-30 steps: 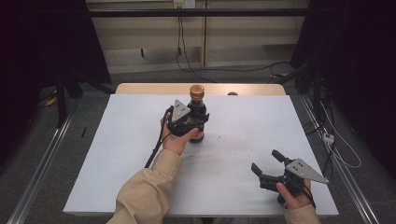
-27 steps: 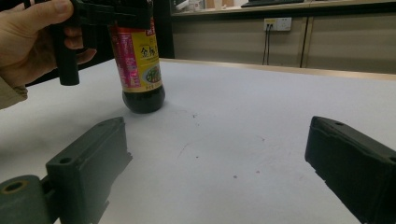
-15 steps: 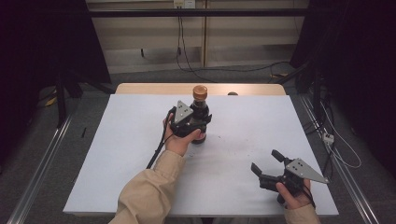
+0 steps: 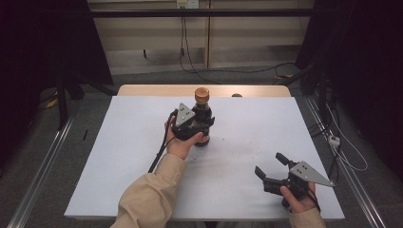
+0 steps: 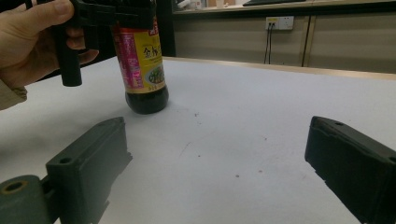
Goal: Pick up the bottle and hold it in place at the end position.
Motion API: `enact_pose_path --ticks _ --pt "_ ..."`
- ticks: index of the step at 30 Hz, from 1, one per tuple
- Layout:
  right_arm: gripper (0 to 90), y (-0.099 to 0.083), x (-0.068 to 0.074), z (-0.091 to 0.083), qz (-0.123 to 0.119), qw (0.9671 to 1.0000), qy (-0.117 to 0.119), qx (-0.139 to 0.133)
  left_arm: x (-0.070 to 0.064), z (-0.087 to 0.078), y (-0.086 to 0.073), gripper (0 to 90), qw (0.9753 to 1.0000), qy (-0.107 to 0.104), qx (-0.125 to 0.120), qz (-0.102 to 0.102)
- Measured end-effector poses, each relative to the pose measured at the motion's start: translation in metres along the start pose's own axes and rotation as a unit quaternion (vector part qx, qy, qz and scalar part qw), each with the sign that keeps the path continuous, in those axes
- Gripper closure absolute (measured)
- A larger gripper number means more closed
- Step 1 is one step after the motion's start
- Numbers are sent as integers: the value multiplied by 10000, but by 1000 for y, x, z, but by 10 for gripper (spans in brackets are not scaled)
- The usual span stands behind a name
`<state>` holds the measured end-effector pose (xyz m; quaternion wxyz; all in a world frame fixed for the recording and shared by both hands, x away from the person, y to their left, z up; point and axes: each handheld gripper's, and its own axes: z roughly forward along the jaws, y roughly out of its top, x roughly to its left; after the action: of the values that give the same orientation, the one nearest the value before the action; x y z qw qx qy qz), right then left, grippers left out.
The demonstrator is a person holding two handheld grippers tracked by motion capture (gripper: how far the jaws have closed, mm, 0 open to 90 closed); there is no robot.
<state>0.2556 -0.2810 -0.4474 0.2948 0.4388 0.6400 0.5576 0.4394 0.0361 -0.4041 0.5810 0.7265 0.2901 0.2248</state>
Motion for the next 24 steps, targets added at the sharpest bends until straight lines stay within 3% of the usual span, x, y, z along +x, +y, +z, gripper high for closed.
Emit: enact_pose_path --ticks 20,24 --pt "56 -1 0 1 -10 10000 -11 24 3 -6 2 232 9999 -85 -2 92" --pt "56 -1 0 2 -5 10000 -15 32 2 -9 5 214 9997 -66 24 243"
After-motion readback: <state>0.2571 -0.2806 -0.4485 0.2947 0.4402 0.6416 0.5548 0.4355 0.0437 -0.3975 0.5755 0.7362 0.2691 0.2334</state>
